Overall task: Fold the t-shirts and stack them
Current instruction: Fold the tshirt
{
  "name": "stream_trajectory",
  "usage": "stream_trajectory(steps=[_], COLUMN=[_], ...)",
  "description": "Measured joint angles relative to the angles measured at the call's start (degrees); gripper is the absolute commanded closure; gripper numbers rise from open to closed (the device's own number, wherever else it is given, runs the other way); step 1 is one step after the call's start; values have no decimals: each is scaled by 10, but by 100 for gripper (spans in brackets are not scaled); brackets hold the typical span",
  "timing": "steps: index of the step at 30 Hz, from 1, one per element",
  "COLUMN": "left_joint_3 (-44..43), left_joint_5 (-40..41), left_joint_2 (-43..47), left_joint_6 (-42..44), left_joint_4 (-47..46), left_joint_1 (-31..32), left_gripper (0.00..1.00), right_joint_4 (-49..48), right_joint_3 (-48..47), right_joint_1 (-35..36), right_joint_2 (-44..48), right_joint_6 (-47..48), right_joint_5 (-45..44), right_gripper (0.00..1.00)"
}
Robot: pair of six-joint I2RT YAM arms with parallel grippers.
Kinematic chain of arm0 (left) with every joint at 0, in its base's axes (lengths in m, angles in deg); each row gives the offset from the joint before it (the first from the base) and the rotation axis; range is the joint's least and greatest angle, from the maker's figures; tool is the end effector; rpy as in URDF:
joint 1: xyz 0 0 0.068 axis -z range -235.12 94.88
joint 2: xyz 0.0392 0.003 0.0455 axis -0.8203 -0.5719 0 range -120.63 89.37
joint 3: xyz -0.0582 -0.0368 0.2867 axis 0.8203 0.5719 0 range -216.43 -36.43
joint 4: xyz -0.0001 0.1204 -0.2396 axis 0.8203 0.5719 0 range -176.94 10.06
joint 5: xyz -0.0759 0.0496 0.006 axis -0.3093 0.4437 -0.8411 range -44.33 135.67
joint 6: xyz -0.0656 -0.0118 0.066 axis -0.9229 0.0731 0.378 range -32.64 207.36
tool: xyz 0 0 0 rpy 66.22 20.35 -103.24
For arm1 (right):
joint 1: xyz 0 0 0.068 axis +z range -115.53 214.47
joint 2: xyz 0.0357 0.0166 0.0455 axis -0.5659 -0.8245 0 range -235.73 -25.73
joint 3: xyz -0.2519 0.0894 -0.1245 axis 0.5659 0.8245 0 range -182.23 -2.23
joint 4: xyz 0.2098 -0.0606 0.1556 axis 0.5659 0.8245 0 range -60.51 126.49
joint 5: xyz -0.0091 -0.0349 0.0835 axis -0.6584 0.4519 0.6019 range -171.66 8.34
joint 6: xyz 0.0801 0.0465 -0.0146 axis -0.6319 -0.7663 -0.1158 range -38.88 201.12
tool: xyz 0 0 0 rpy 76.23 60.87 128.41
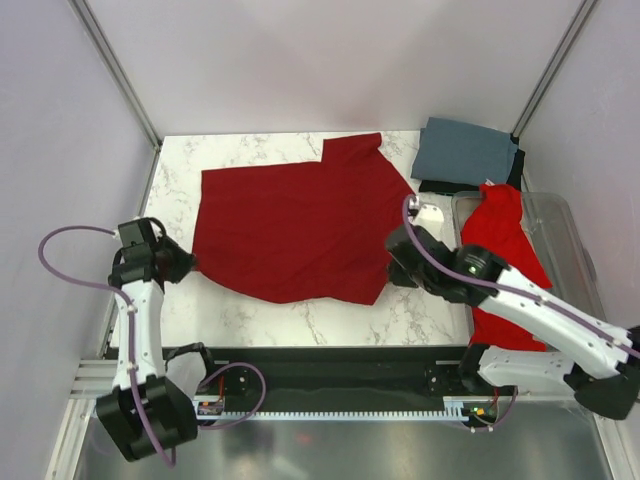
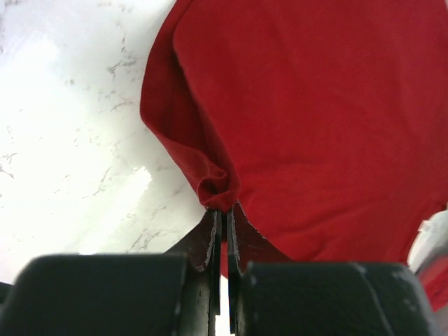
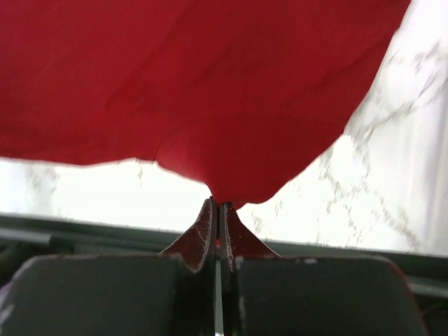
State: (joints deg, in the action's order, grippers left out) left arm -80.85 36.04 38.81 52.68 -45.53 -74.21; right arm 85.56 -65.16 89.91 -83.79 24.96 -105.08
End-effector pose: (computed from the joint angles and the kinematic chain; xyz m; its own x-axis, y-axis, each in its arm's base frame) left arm 0.1948 0.0524 0.2515 -0.4506 -0.7497 -0.4848 -0.5744 0.6591 -0.4855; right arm 0.1466 0.1534 0.3198 -0.7565 0.2453 -0.6062 0.0250 0.9371 0.3481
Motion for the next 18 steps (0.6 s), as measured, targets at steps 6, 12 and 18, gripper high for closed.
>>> stream_trajectory(steps=[6,12,18], left_joint_3=[-10,-37,-81], left_joint_5=[0,1,4], left_joint_2=[-116,-200,-277], left_joint_6=[28,31,31], left_joint_4=[-9,-37,-55], left_joint_1=[0,0,0], left_gripper=[98,98,98], right_joint_4=[-30,-67,-90], right_joint_3=[-87,-173,-250], right_joint_1=[-86,-161,-207], right_joint_2=[-134,-251,-340], right_joint_6=[100,197,275], right_joint_5=[-24,-20,-3], right_gripper=[100,100,100])
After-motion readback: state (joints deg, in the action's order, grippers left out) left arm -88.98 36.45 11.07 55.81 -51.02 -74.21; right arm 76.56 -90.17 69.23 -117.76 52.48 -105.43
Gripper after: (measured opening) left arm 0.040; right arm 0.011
